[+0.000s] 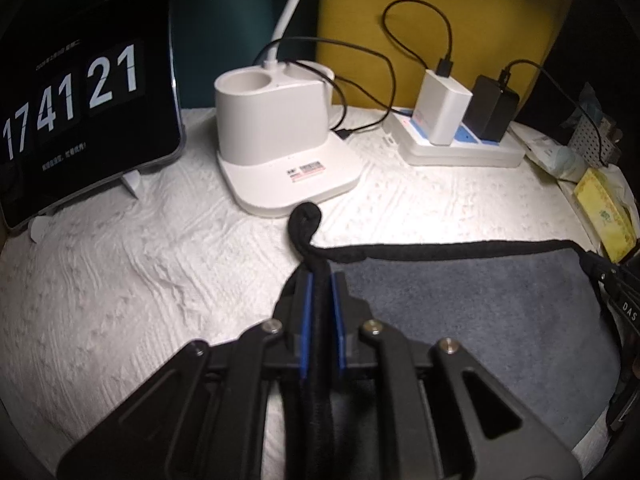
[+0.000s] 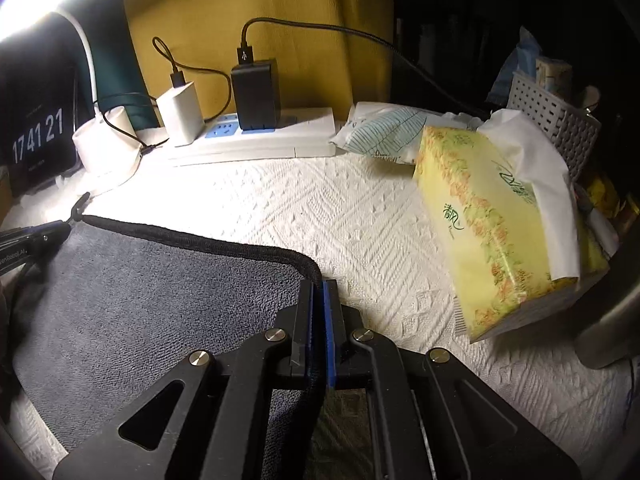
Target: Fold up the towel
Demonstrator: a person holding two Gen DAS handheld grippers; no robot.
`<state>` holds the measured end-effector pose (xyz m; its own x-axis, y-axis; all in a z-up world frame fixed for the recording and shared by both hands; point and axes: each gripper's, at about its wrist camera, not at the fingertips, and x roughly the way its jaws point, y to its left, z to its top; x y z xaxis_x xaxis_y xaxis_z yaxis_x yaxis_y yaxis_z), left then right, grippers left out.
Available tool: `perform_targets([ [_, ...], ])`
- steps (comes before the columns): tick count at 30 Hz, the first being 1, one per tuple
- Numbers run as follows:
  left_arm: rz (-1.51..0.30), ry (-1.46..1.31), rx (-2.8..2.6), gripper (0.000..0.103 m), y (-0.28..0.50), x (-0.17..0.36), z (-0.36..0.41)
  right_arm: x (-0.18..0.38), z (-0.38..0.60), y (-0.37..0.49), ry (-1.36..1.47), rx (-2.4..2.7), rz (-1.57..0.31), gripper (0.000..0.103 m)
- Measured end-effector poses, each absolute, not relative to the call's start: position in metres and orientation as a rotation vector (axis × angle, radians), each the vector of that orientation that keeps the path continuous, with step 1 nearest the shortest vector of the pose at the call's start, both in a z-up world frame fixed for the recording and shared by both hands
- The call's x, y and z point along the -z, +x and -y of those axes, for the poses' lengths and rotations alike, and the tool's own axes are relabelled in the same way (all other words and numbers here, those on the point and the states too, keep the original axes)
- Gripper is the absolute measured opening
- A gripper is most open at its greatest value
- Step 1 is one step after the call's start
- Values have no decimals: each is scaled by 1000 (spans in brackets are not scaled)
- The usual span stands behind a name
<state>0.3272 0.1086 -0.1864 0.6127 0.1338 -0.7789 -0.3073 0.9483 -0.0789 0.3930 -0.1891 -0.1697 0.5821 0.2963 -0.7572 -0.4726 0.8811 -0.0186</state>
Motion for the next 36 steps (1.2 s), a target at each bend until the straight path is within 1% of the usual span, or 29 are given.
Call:
perform_targets([
  [7, -875, -180, -266, 14, 330, 185, -105, 170, 190, 393, -223, -452, -842, 6],
  [8, -869, -175, -267, 15, 329, 185, -105, 170, 190, 392, -219, -451, -841, 7],
  [9, -861, -171, -271, 19, 328, 183, -104, 170, 190, 393, -219, -450, -843, 9],
  [10, -856, -167, -279, 21, 328, 182, -104, 170, 189, 392, -222, -448, -844, 10],
  [11, -852, -165, -284, 21, 326, 181, -104, 169, 189, 392, -225, -448, -845, 14],
  [12, -848, -165, -284, 22, 325, 180, -104, 168, 189, 391, -225, -447, -844, 22],
  [13, -846, -166, -283, 26, 324, 179, -104, 167, 190, 390, -224, -447, -842, 26],
  [14, -846, -167, -284, 29, 324, 179, -104, 166, 190, 389, -222, -446, -841, 33],
  [15, -842, -170, -283, 39, 323, 178, -104, 165, 191, 388, -218, -446, -840, 35],
  [16, -837, -174, -282, 53, 322, 176, -103, 164, 191, 387, -213, -446, -839, 36],
  [18, -824, -181, -279, 61, 319, 172, -103, 160, 192, 385, -208, -441, -835, 38],
  [22, -814, -183, -270, 61, 314, 165, -99, 154, 193, 379, -202, -436, -824, 42],
  [36, -766, -191, -243, 62, 285, 137, -85, 131, 198, 346, -197, -437, -795, 42],
])
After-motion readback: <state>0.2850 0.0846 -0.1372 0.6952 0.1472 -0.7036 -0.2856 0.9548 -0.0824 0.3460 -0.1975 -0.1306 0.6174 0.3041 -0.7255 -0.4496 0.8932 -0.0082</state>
